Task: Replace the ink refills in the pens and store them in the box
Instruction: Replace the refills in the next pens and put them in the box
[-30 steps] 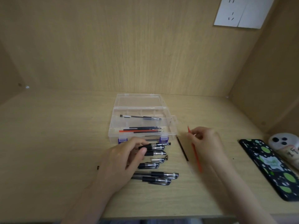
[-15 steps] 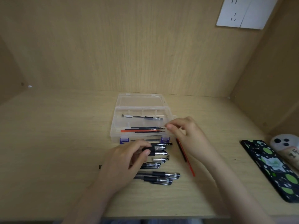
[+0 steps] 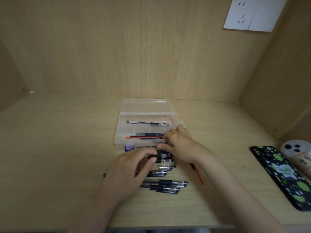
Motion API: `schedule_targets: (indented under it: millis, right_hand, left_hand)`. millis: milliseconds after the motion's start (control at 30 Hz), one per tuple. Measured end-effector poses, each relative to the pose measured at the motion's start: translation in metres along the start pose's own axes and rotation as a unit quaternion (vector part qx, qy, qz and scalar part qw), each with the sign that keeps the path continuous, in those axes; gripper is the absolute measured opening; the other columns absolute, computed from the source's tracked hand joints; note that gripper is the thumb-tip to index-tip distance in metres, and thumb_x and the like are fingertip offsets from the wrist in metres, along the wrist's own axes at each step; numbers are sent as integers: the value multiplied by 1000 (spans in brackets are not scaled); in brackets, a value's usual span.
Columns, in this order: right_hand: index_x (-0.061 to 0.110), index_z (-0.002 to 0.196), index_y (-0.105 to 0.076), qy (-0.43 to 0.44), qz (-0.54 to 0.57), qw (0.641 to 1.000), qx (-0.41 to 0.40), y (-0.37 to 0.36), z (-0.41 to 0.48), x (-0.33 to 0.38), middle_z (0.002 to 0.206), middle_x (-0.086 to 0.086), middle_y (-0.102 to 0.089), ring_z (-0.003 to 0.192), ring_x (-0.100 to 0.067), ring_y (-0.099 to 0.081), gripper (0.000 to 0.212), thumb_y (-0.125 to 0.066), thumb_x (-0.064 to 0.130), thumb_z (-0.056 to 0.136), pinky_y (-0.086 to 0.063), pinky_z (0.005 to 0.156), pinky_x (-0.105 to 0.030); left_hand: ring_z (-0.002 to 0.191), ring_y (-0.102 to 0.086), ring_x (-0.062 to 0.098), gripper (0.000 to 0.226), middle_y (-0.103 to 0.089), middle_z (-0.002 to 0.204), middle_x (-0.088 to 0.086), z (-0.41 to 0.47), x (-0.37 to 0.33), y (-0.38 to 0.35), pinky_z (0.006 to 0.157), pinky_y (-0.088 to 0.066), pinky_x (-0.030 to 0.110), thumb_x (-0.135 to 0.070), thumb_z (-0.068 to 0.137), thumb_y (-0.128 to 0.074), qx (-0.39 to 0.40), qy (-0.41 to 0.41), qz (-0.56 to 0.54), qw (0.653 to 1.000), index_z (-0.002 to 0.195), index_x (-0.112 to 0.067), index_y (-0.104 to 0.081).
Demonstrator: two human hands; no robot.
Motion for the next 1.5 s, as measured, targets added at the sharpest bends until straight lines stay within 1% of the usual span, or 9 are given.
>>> schedule_targets:
  millis: [233,433,567,633,733,833,1000,1300,1500]
  right_hand:
    - [16,112,-55,-25,80,996,28,6,-2,-2,80,13,-36,98,-13,-30,30,-58,35,90,-26,84,-28]
    - [18,109,-57,-23,37,997,71,-4,5,-3,101,1,-50,108,-19,-33,31,-54,42,90,-24,86,-31]
    - [19,103,-61,-16,70,997,18,3,7,-5,105,1,-53,107,-17,-36,30,-53,44,90,-27,91,-30]
    - [21,97,-62,-5,117,993,-15,9,7,-5,97,5,-51,101,-15,-38,22,-52,40,92,-33,92,-31]
    - [24,78,-59,-4,184,982,-32,13,10,-6,81,3,-54,84,-16,-47,24,-46,34,96,-40,81,-31]
    - [10,85,-68,-8,118,992,-47,23,20,-8,85,-5,-63,83,-18,-53,15,-55,14,92,-42,76,-30]
    - [9,98,-70,-31,11,997,69,16,35,-5,100,-7,-68,91,-20,-62,16,-59,5,87,-50,82,-30]
    - [13,96,-69,-30,15,982,184,8,43,-5,84,4,-60,80,-13,-54,12,-65,13,85,-40,59,-17]
    - [22,72,-65,-4,-47,970,240,-3,51,3,73,8,-57,72,-12,-52,15,-80,22,71,-41,59,-22]
  left_hand:
    - [64,-45,-23,29,-55,77,-31,0,0,0,58,-32,-2,-43,91,-41,3,0,0,1000,103,-27,-64]
    - [63,-45,-21,27,-56,76,-30,0,2,0,58,-33,0,-43,91,-43,-2,6,-5,1000,101,-29,-63]
    - [66,-55,-11,23,-62,71,-24,-1,5,0,60,-44,13,-44,91,-43,-9,12,-20,1000,101,-33,-61]
    - [63,-53,-11,24,-62,70,-23,-1,3,0,58,-42,10,-44,91,-43,-5,10,-18,1000,101,-32,-61]
    - [61,-48,-16,26,-60,71,-25,0,2,-1,56,-35,4,-44,91,-41,3,5,-8,1000,102,-31,-61]
    - [62,-48,-17,29,-58,73,-27,0,2,-1,56,-34,3,-44,91,-41,7,7,-8,1000,103,-29,-63]
    - [67,-54,-13,30,-60,75,-26,0,3,-2,58,-40,5,-45,91,-40,9,8,-13,1000,105,-29,-62]
    - [66,-60,-1,32,-63,73,-20,-1,8,-5,55,-50,26,-48,92,-39,11,14,-28,999,105,-30,-61]
    - [65,-57,-4,33,-62,75,-23,-1,8,-6,56,-47,15,-49,91,-39,18,20,-23,999,105,-30,-62]
Point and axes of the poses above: each hand's wrist, its own z-axis towards the middle knuckle, its own y-axis out of the back of the hand, x = y × z, the point moved 9 cm from there along z, towards the middle knuckle
